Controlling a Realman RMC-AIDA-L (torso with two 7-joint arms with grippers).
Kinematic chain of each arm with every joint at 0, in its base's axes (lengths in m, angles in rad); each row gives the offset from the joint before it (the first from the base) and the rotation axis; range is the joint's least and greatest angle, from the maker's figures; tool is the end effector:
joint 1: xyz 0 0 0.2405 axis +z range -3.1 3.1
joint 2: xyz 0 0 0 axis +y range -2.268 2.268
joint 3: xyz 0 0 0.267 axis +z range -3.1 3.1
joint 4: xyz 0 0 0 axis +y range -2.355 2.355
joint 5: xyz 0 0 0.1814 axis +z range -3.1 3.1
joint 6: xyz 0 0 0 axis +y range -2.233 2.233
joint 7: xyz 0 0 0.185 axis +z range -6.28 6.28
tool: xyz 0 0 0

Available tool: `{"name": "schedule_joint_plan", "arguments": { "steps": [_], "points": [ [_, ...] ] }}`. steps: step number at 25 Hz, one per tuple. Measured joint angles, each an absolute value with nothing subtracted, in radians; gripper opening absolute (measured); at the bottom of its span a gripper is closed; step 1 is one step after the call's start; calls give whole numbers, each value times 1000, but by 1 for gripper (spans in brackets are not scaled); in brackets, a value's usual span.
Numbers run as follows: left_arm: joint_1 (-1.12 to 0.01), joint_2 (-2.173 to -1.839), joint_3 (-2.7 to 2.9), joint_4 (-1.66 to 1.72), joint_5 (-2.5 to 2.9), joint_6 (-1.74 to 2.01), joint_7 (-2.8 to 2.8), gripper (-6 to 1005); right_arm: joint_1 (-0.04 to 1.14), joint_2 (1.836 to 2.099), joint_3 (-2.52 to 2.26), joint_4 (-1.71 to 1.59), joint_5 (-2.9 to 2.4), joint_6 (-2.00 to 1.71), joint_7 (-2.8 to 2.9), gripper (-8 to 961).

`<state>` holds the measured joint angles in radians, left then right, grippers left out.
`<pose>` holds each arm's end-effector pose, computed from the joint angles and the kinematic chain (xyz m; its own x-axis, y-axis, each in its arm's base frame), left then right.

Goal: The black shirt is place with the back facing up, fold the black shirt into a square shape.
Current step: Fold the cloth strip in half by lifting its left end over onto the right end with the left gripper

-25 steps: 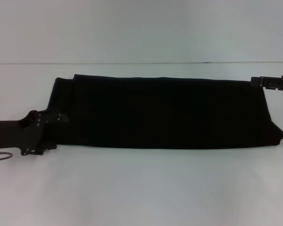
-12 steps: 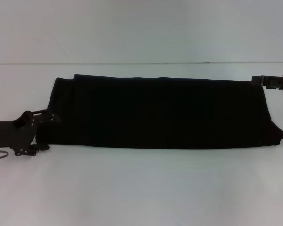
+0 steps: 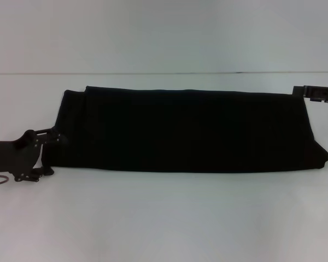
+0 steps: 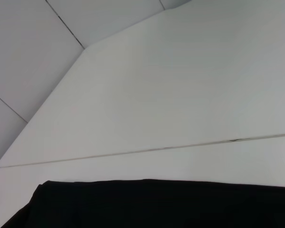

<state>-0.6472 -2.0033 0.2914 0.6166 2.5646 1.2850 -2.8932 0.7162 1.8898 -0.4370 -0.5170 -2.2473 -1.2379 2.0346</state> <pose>-0.3305 0.3710 -0.0007 -0.4817 0.7329 0.4805 0.8728 0.4503 0.1883 0.2843 0.4249 0.0400 0.3828 -0.7045 -0.5976 -0.9206 -0.3447 -0.1834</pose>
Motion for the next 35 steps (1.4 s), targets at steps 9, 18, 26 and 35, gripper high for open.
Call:
{"name": "schedule_joint_plan", "arguments": {
  "steps": [9, 18, 26, 35],
  "points": [
    [-648, -2003, 292, 598, 2565, 1255, -2885, 910, 719, 1890, -437, -517, -2247, -1235, 2044, 790],
    [-657, -2001, 300, 594, 2565, 1224, -2881, 910, 721, 1890, -437, -517, -2247, -1231, 2046, 791],
    [-668, -1999, 304, 591, 2565, 1200, -2876, 910, 721, 1890, -428, -517, -2247, -1230, 2046, 790],
    [-682, -1997, 316, 577, 2565, 1179, -2846, 910, 721, 1890, -428, -517, -2247, -1230, 2046, 791]
  ]
}}
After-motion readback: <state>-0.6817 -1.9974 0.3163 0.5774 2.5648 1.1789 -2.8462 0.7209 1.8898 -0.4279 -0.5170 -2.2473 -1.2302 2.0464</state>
